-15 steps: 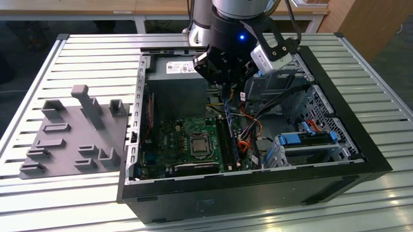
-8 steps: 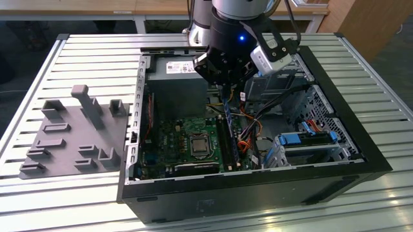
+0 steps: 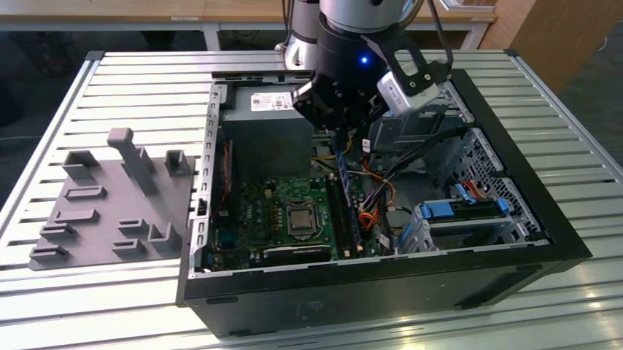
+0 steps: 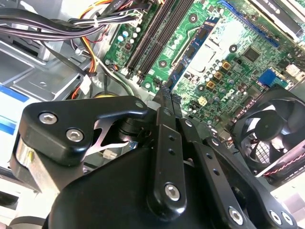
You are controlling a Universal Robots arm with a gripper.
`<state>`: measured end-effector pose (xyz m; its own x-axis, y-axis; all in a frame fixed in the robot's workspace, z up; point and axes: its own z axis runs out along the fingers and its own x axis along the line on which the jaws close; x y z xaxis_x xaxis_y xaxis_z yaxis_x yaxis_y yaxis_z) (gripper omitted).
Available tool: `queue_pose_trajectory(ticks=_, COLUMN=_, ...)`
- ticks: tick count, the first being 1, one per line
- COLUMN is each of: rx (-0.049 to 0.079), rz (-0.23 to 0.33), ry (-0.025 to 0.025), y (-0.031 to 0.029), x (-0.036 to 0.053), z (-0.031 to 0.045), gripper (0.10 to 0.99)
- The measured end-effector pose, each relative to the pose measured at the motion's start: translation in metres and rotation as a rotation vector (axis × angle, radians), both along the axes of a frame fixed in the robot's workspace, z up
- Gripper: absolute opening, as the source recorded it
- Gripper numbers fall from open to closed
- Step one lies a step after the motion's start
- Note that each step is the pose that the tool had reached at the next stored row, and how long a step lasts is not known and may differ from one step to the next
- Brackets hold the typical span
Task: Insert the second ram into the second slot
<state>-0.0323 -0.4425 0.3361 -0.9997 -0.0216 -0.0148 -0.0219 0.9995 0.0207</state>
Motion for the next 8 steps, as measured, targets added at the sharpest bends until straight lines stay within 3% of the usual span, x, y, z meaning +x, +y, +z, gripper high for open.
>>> queue_pose_trajectory(ticks=8, rx=0.0, rz=0.0, ry=0.0001, y=-0.0013, x=0.0, z=-0.0055, gripper=0.114)
